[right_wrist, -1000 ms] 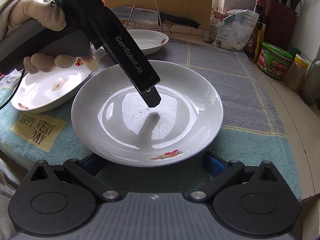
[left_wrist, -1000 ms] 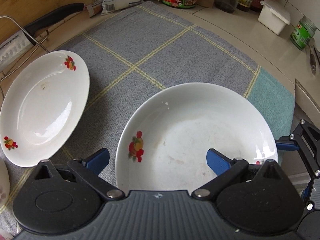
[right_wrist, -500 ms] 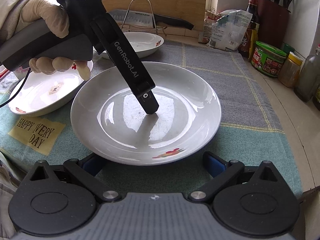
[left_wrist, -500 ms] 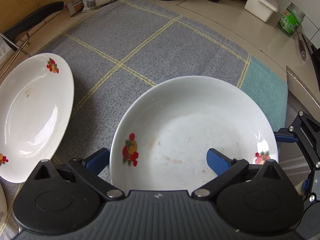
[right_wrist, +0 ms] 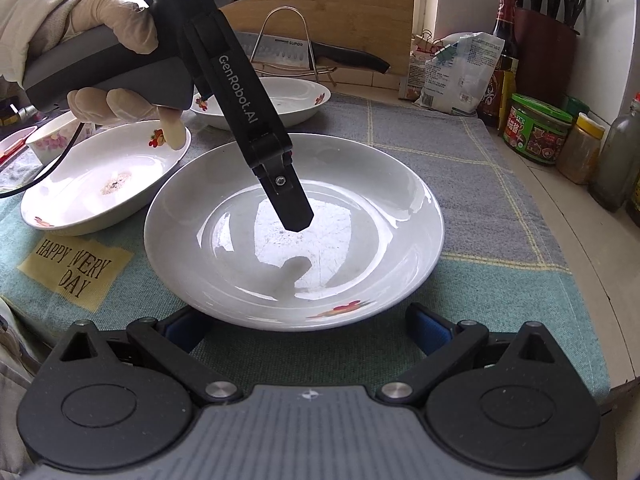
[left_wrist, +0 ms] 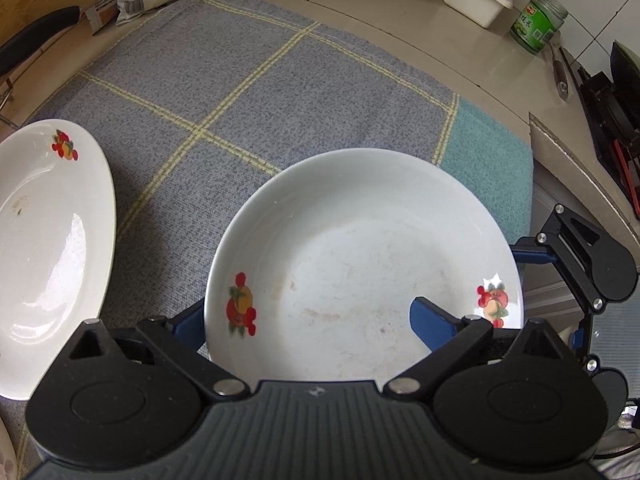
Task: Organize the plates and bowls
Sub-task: 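Close the left tool on the deep plate's rim, then lift the deep plate with the left tool and carry it toward the cutting board, then lower the deep plate onto the towel and open the left tool, then move the right tool to the rim of the large stained plate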
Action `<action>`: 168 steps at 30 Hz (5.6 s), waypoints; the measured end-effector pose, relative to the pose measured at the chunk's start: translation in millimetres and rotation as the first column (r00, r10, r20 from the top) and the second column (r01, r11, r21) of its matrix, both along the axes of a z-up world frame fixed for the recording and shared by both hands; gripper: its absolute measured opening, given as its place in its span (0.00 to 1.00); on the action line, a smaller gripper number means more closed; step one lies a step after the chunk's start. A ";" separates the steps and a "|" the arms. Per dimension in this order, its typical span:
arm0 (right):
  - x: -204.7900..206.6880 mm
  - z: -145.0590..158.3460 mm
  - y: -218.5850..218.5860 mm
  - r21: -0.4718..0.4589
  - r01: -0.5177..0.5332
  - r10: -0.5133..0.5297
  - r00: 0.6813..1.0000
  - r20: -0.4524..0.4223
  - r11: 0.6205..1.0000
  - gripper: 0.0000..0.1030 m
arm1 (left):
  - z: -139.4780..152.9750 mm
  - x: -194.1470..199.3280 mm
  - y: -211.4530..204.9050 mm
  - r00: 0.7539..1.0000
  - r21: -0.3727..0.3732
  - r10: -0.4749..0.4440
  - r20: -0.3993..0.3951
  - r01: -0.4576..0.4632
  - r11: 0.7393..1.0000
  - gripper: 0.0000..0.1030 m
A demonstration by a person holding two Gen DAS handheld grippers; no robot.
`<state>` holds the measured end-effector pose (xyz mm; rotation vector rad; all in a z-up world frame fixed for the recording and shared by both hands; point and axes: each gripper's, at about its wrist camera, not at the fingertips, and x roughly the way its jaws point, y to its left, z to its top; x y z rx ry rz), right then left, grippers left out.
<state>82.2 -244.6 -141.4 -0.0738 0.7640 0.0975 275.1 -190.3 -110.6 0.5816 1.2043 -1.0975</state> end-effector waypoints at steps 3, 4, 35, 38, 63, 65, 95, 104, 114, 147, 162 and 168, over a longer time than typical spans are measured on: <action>0.0 -0.5 -0.5 0.001 -0.011 0.011 1.000 0.007 1.000 1.00 | 0.8 2.0 -2.6 1.000 0.000 -0.019 -0.007 0.019 1.000 0.94; -0.1 -0.7 -0.7 0.001 -0.014 0.014 1.000 0.009 1.000 1.00 | 1.1 3.0 -3.1 1.000 0.000 -0.023 -0.010 0.023 1.000 0.93; 11.5 -0.7 -3.1 0.003 -0.071 0.071 0.997 -0.022 0.997 1.00 | 4.2 11.4 -4.7 0.995 -0.007 -0.085 -0.057 0.085 0.996 0.86; 11.6 -1.2 -3.4 0.002 -0.076 0.076 0.997 -0.019 0.997 1.00 | 3.7 12.0 -4.6 0.995 -0.016 -0.088 -0.055 0.087 0.996 0.86; 16.2 10.2 -2.4 -0.071 -0.064 0.063 0.998 -0.023 0.995 1.00 | 10.9 8.0 -5.5 0.994 -0.037 -0.107 -0.014 0.107 0.994 0.85; 17.4 11.2 -3.5 -0.077 -0.064 0.063 0.998 -0.019 0.995 1.00 | 11.9 8.8 -6.1 0.994 -0.040 -0.106 -0.010 0.106 0.994 0.85; 63.3 15.6 -63.9 -0.131 0.003 -0.002 1.000 0.012 0.991 1.00 | 24.8 44.4 -71.0 0.989 -0.127 -0.124 0.084 0.134 0.983 0.85; 79.7 9.8 -80.0 -0.127 0.021 -0.020 1.000 0.002 0.992 1.00 | 11.8 60.0 -90.8 0.989 -0.128 -0.121 0.086 0.132 0.983 0.84; 88.5 4.7 -86.8 -0.115 0.039 -0.041 0.999 -0.012 0.993 1.00 | 1.4 71.7 -103.3 0.990 -0.121 -0.119 0.081 0.128 0.984 0.84; 55.9 16.4 -70.5 -0.096 0.120 -0.123 0.992 -0.031 0.988 1.00 | 51.0 39.2 -43.7 0.974 -0.237 0.011 0.225 0.044 0.971 0.88; 27.7 15.3 -7.3 -0.063 0.013 -0.016 0.999 -0.050 0.998 1.00 | 92.3 -78.9 101.2 0.837 -0.402 0.383 0.390 -0.219 0.889 0.98; 37.0 14.2 27.0 -0.046 -0.061 0.057 0.995 -0.078 0.997 1.00 | 75.6 -111.1 156.8 0.780 -0.378 0.503 0.373 -0.367 0.850 0.98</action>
